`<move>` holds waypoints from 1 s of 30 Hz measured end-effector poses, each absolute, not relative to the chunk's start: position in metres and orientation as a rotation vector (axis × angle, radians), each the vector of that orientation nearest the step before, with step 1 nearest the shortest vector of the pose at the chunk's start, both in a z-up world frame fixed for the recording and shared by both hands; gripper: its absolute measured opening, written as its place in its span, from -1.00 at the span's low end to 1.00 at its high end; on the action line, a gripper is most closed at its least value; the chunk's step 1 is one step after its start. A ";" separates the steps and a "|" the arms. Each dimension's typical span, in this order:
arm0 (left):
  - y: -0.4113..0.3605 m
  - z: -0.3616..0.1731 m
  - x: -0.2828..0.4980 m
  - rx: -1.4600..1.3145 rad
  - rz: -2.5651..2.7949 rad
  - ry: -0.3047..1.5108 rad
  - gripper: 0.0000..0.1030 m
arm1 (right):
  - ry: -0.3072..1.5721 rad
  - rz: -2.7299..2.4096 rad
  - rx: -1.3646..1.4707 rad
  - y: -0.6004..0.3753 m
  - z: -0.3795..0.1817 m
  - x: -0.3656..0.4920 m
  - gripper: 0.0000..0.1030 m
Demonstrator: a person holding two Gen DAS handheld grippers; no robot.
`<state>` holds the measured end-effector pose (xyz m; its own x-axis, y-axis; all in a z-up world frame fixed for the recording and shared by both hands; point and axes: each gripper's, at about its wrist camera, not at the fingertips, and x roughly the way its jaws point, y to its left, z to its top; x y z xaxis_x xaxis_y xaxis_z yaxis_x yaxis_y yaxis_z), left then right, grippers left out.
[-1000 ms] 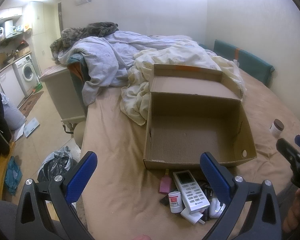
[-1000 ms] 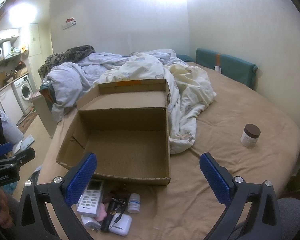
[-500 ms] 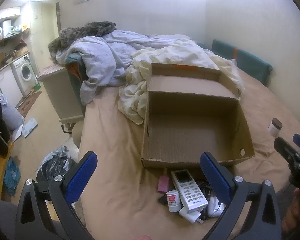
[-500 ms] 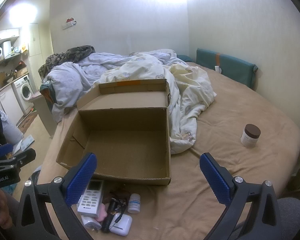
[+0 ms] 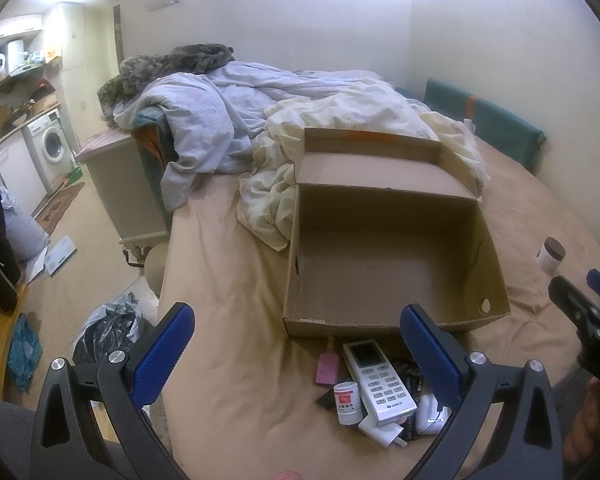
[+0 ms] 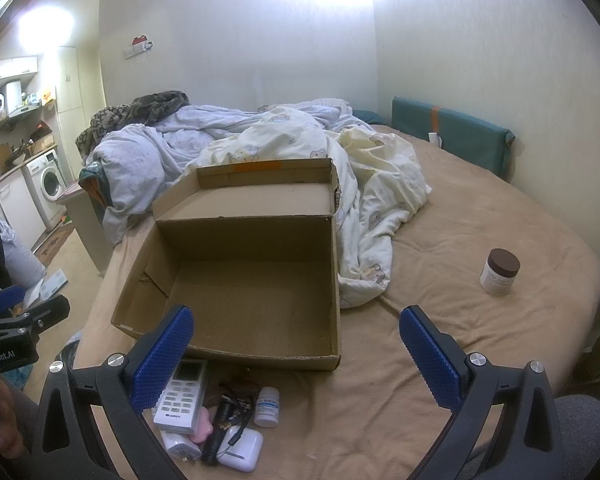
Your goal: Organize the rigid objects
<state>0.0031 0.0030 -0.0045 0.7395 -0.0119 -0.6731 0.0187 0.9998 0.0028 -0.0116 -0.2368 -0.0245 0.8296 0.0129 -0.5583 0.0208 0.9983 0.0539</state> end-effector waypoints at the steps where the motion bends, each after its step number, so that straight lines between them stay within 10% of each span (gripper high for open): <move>1: 0.003 -0.004 0.003 0.010 -0.017 0.738 0.99 | 0.593 -0.005 0.058 -0.237 -0.025 -0.012 1.00; 30: 0.003 -0.005 0.003 0.008 -0.016 0.742 0.99 | 0.591 -0.006 0.051 -0.237 -0.025 -0.011 1.00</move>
